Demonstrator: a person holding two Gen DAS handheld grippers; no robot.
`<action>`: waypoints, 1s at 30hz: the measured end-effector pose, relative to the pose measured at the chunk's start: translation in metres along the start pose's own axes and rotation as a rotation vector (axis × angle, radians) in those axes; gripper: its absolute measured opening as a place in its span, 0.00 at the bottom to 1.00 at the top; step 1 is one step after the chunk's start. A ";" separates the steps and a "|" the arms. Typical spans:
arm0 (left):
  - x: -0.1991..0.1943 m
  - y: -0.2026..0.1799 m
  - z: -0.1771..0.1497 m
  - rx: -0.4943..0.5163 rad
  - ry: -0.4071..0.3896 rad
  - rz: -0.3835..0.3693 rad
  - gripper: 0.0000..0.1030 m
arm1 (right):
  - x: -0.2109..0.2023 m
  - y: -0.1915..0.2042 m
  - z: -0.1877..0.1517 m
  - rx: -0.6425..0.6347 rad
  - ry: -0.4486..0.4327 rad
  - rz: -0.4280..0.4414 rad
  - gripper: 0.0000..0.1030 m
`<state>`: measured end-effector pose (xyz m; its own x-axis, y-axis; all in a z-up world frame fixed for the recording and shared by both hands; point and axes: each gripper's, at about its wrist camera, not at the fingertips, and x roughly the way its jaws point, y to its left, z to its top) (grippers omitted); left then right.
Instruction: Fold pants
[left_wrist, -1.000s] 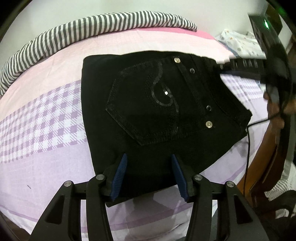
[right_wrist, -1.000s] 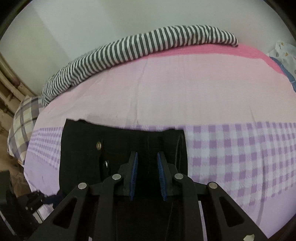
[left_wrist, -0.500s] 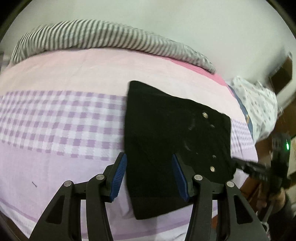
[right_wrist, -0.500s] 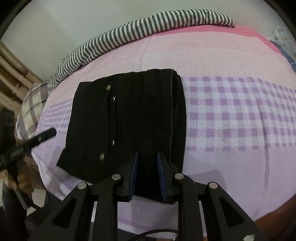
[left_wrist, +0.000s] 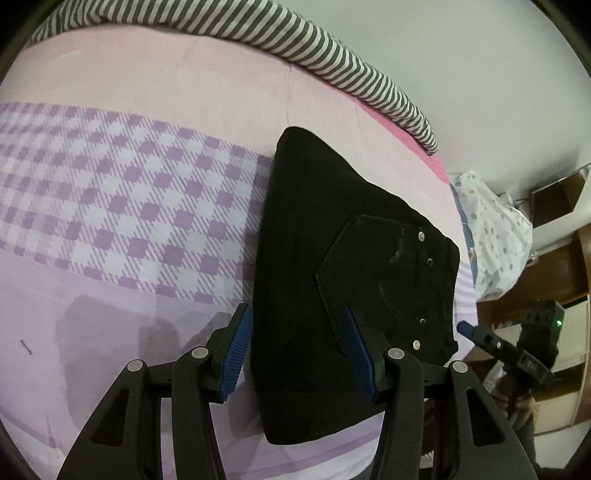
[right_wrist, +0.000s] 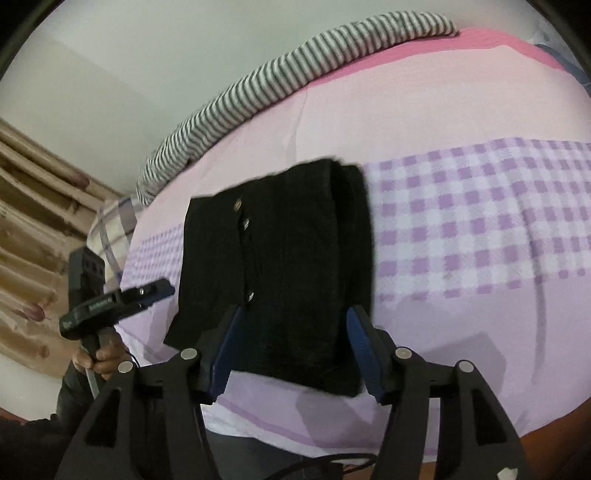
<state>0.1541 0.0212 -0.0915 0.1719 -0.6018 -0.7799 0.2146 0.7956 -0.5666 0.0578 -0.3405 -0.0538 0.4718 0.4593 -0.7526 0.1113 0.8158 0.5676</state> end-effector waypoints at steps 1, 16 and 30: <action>0.003 0.002 0.001 -0.005 0.013 -0.014 0.50 | 0.002 -0.006 0.002 0.019 0.017 0.016 0.54; 0.022 0.012 0.008 0.027 0.054 -0.035 0.54 | 0.025 -0.055 0.017 0.063 0.106 0.141 0.58; 0.043 -0.011 0.032 0.126 0.055 -0.063 0.65 | 0.060 -0.052 0.043 0.018 0.138 0.307 0.57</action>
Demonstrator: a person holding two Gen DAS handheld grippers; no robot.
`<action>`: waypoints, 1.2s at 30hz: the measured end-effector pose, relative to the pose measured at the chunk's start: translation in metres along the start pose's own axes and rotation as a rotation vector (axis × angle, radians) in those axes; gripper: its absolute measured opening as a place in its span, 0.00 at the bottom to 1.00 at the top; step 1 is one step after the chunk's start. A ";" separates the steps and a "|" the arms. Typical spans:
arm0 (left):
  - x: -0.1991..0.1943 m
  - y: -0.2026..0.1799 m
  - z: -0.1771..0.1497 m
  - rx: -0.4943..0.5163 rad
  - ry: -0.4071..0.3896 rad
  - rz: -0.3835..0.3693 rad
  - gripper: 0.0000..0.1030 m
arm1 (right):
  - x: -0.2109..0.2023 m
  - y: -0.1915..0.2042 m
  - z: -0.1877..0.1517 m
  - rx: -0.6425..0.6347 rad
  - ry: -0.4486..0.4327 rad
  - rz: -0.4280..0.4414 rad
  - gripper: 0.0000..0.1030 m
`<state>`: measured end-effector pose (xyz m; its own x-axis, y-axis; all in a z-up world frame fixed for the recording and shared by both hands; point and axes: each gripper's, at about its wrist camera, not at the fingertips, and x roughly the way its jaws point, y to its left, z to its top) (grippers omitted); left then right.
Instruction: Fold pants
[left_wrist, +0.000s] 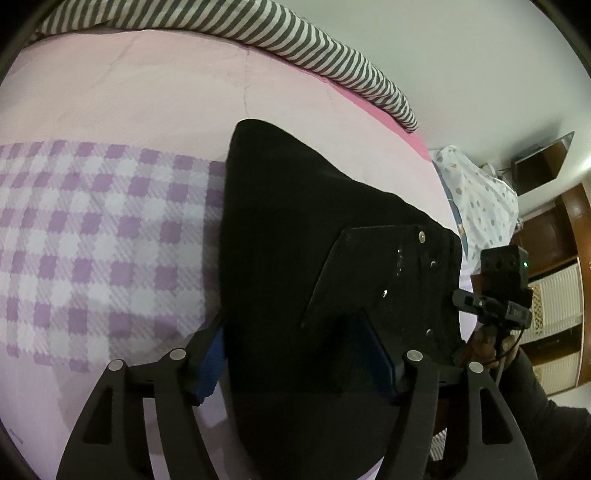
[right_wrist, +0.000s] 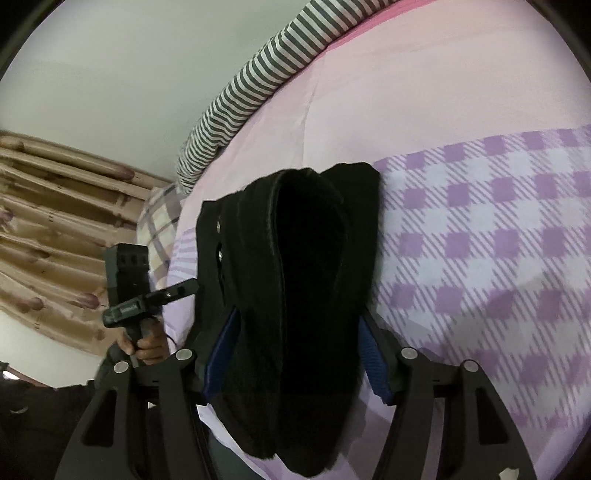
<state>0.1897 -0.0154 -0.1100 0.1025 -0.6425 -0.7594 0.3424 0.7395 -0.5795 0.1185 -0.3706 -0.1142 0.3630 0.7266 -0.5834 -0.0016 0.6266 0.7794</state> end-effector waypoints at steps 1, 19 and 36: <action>0.001 -0.001 0.001 0.002 -0.001 0.003 0.65 | 0.001 0.000 0.001 0.002 0.004 0.000 0.56; 0.003 -0.036 -0.010 0.075 -0.075 0.286 0.26 | 0.002 0.013 -0.010 0.075 -0.105 -0.143 0.24; -0.024 -0.065 -0.017 0.149 -0.112 0.368 0.16 | -0.002 0.068 -0.015 0.064 -0.165 -0.160 0.19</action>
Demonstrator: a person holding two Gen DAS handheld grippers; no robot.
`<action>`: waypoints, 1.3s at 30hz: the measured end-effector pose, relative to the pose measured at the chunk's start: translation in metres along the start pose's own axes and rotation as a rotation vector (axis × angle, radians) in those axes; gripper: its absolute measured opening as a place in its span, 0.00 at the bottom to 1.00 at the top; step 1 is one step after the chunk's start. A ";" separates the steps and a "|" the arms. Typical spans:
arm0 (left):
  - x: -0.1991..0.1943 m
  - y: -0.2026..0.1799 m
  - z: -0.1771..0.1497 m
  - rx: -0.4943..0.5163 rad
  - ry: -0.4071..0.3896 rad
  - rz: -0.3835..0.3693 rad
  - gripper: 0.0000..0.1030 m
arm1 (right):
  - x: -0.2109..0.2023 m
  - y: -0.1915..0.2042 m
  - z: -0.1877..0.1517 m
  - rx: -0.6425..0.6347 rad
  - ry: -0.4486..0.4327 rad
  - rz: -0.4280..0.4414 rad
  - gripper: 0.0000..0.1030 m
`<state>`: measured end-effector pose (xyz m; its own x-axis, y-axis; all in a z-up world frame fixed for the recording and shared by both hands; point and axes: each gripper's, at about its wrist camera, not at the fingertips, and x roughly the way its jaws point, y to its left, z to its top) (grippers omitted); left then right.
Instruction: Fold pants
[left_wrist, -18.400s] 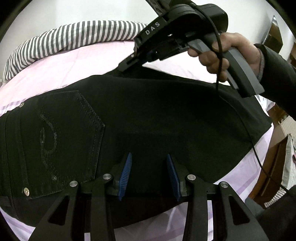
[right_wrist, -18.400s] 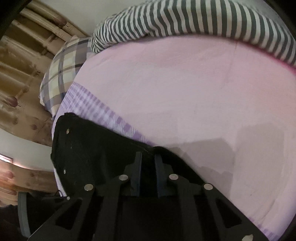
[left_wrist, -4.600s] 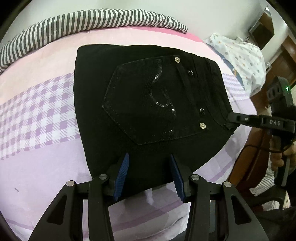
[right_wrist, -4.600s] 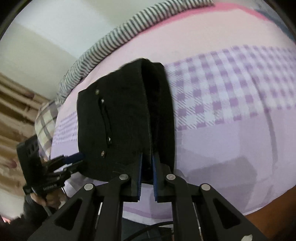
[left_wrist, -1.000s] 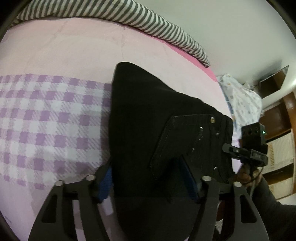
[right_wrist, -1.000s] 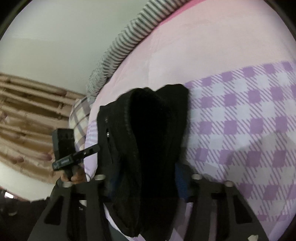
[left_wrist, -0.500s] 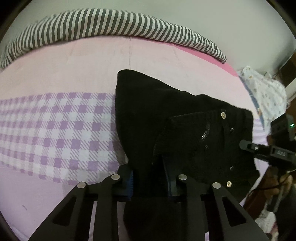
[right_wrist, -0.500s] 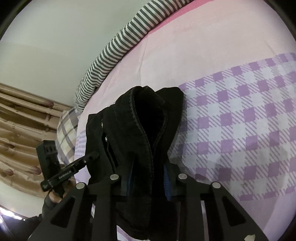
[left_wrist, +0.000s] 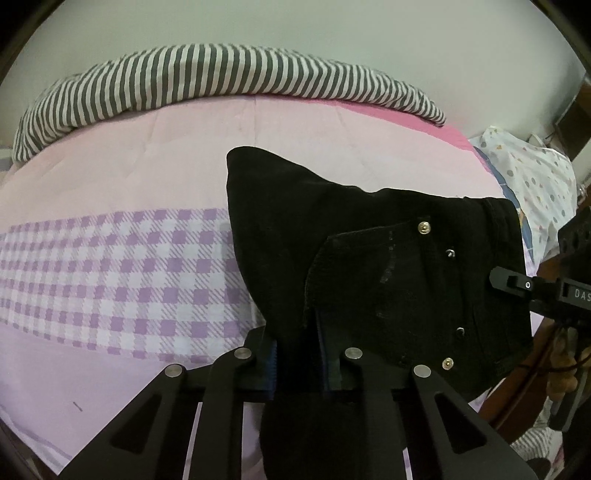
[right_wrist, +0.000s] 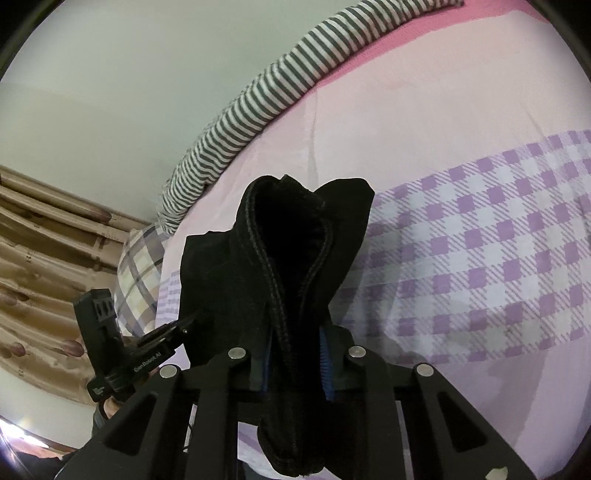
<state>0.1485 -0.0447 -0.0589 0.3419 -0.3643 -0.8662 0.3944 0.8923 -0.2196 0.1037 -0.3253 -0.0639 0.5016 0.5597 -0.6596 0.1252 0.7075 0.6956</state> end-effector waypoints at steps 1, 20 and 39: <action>-0.004 0.001 0.000 0.003 -0.006 0.000 0.16 | 0.000 0.004 0.000 -0.003 0.001 0.004 0.19; -0.060 0.077 0.004 -0.088 -0.081 0.047 0.15 | 0.061 0.083 0.011 -0.048 0.046 0.109 0.19; -0.066 0.205 0.057 -0.213 -0.098 0.143 0.15 | 0.180 0.160 0.052 -0.093 0.136 0.148 0.19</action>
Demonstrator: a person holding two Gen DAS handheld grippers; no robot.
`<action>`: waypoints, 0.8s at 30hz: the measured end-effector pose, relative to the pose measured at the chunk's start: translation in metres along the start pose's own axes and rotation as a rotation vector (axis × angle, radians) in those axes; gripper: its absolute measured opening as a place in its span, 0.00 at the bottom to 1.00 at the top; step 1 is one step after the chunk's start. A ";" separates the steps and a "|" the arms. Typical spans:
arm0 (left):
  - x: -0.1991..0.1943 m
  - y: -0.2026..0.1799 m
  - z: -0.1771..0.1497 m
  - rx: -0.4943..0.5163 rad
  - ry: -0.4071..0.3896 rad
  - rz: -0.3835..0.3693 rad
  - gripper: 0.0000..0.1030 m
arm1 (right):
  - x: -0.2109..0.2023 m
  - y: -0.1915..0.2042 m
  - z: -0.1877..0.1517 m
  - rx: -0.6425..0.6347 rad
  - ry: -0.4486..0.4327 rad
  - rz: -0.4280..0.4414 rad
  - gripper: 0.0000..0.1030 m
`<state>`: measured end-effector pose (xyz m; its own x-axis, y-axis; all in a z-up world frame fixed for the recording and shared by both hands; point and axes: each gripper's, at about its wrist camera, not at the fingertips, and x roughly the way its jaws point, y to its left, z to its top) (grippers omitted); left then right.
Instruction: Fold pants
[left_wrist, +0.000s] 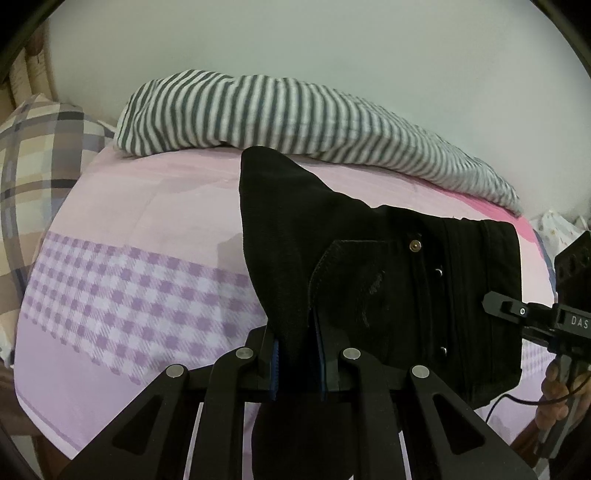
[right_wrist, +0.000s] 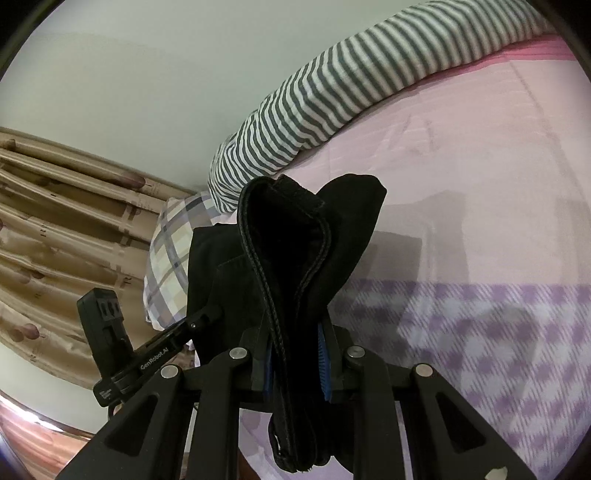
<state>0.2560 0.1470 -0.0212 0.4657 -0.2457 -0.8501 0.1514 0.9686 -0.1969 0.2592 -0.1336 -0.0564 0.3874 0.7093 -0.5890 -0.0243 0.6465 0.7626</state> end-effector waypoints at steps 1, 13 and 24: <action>0.003 0.006 0.005 -0.005 0.001 0.002 0.15 | 0.005 0.001 0.003 -0.001 0.004 -0.002 0.18; 0.037 0.032 0.051 0.001 0.007 0.019 0.15 | 0.041 -0.001 0.041 0.035 0.006 -0.008 0.19; 0.081 0.059 0.049 -0.050 0.048 0.022 0.23 | 0.065 -0.017 0.051 -0.041 0.000 -0.186 0.29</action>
<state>0.3453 0.1823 -0.0781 0.4262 -0.2235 -0.8766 0.0974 0.9747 -0.2011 0.3314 -0.1126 -0.0939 0.3888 0.5765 -0.7187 0.0097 0.7774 0.6289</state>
